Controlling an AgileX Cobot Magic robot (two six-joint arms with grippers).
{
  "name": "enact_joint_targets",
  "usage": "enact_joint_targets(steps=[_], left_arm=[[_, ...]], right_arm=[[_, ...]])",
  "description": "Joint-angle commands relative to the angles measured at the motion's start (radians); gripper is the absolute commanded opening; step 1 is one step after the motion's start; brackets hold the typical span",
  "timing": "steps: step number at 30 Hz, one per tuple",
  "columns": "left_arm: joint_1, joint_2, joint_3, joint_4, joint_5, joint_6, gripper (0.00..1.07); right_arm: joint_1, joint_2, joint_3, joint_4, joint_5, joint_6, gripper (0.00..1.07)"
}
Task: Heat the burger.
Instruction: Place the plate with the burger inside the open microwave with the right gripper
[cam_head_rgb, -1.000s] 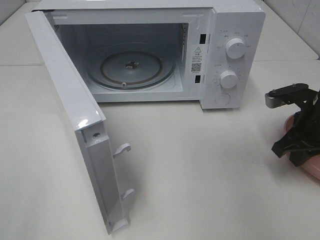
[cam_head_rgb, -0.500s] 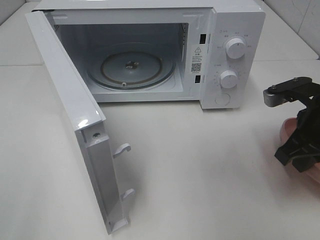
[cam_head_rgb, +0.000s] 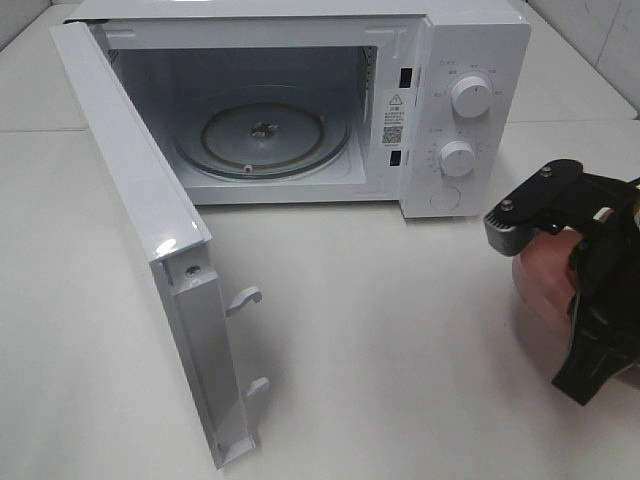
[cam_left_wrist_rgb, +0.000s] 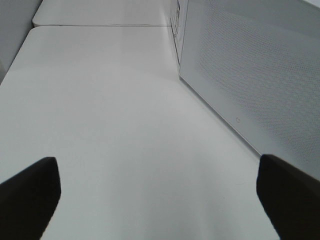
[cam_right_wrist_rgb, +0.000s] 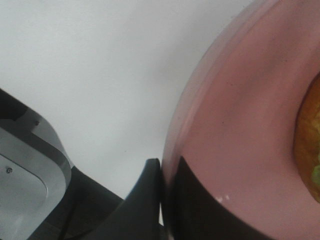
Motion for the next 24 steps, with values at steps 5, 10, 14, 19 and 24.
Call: enact_joint_targets(steps=[5, 10, 14, 19, 24], left_arm=[[0.002, -0.016, 0.002, -0.008, -0.009, 0.000, 1.00], [0.002, -0.016, 0.002, -0.008, -0.009, 0.000, 1.00], [0.002, -0.016, 0.002, -0.008, -0.009, 0.000, 1.00], [0.002, -0.016, 0.002, -0.008, -0.009, 0.000, 1.00], [0.002, -0.016, 0.002, -0.008, -0.009, 0.000, 1.00]], right_arm=[[0.172, -0.035, 0.000, -0.049, 0.002, -0.015, 0.00], [0.271, -0.035, 0.000, -0.101, 0.001, -0.063, 0.00], [0.318, -0.035, 0.000, -0.132, 0.001, -0.101, 0.00], [0.395, -0.035, 0.000, -0.141, -0.014, -0.169, 0.00], [0.425, -0.035, 0.000, -0.156, -0.015, -0.189, 0.00]])
